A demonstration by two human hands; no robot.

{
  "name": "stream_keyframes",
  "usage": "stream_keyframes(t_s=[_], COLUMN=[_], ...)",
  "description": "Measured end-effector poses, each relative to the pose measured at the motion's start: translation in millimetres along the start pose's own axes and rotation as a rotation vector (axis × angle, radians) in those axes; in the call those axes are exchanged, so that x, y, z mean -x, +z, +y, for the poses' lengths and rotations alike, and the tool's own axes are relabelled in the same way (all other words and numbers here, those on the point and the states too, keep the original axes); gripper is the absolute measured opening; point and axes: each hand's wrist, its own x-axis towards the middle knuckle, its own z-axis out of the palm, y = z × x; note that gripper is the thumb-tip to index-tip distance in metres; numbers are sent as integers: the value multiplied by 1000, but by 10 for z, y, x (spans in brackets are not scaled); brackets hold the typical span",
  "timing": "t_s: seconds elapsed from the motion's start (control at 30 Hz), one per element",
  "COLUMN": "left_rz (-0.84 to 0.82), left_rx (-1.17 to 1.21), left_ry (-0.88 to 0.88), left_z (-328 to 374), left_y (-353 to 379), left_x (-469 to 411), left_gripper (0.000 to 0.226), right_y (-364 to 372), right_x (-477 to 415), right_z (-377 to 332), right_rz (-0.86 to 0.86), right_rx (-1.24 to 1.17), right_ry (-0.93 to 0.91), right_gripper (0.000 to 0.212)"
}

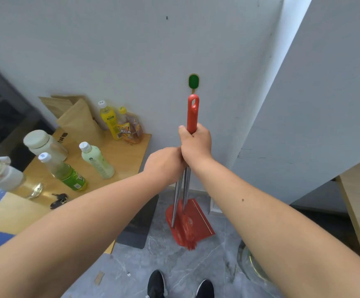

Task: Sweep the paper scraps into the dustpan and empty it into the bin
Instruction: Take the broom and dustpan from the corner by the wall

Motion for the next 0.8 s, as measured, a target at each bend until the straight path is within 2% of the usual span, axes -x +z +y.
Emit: stream_keyframes(t_s=[0.1, 0.23, 0.43, 0.6, 0.67, 0.8], left_rz=[39, 69, 0, -68, -76, -89], left_rx=[106, 244, 251, 230, 212, 309], left_ry=[-72, -140, -165, -246, -258, -261], left_z=[20, -56, -143, -316, -428, -645], left_y=[-86, -124, -122, 9, 92, 145], left_x=[150, 414, 793, 1130, 1278, 1633], left_gripper=[27, 41, 57, 40, 38, 36], right_y=[-36, -161, -97, -47, -52, -97], right_x=[77, 87, 354, 724, 929, 1500], right_z=[-102, -216, -232, -197, -184, -182], right_rz=[-14, 9, -152, -223, -241, -274], right_rx=[-14, -51, 56, 187, 313, 839], right_ry=[-2, 15, -14, -76, -117, -276], right_gripper=[38, 27, 20, 31, 41, 45])
